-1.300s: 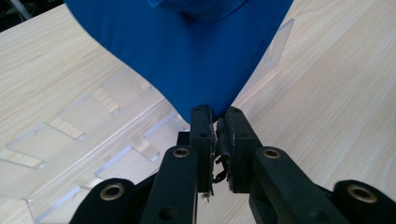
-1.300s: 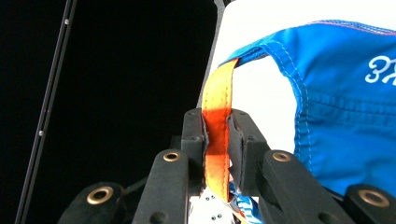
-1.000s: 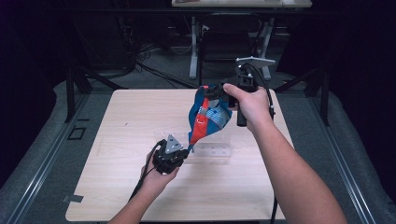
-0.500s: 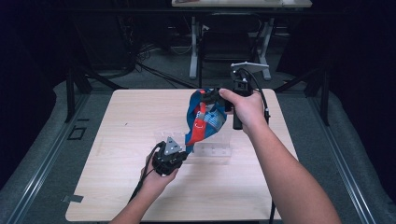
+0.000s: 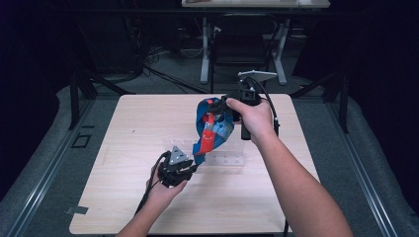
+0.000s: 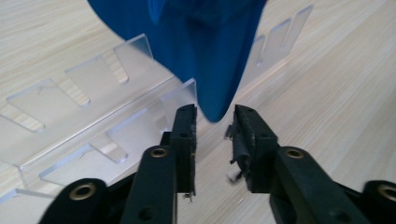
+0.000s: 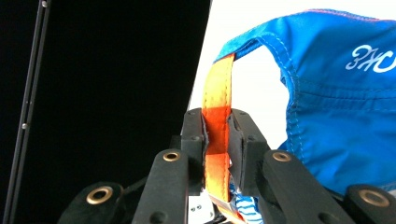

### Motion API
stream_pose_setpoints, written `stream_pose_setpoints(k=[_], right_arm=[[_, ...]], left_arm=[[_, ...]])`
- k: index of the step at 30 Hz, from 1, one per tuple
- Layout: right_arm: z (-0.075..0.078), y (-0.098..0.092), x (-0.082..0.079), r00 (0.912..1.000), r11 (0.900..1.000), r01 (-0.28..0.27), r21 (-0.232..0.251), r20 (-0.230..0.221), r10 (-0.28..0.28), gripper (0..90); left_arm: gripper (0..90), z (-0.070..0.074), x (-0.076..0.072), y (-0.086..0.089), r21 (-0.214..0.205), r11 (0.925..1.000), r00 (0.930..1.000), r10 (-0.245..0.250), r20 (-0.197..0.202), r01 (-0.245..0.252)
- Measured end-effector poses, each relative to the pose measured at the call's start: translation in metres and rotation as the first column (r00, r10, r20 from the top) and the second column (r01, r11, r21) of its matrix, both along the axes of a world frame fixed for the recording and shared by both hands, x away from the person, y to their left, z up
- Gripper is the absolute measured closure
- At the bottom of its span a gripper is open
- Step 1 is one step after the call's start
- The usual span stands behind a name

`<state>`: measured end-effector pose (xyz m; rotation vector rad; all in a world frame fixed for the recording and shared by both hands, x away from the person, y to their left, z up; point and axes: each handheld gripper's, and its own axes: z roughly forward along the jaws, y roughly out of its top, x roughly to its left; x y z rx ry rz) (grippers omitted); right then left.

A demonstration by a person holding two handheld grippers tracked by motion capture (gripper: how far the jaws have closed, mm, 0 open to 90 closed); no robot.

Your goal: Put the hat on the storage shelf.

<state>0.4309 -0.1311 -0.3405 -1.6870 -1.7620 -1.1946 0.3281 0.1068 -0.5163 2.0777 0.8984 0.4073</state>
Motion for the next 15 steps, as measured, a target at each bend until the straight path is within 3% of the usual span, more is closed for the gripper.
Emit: stream_pose_setpoints(k=[2,15], right_arm=[[-0.002,0.002,0.0,1.0,1.0,-0.002,-0.002,0.0,0.002,77.3],[-0.014,0.002,0.0,0.9999,0.9994,-0.005,-0.034,-0.014,0.005,77.3]], left_arm=[[69.2,0.001,0.0,0.0,-0.006,1.0,0.9998,0.004,0.017,-0.004],[64.7,0.001,-0.001,0.002,0.005,0.9998,0.9998,0.018,0.011,-0.018]])
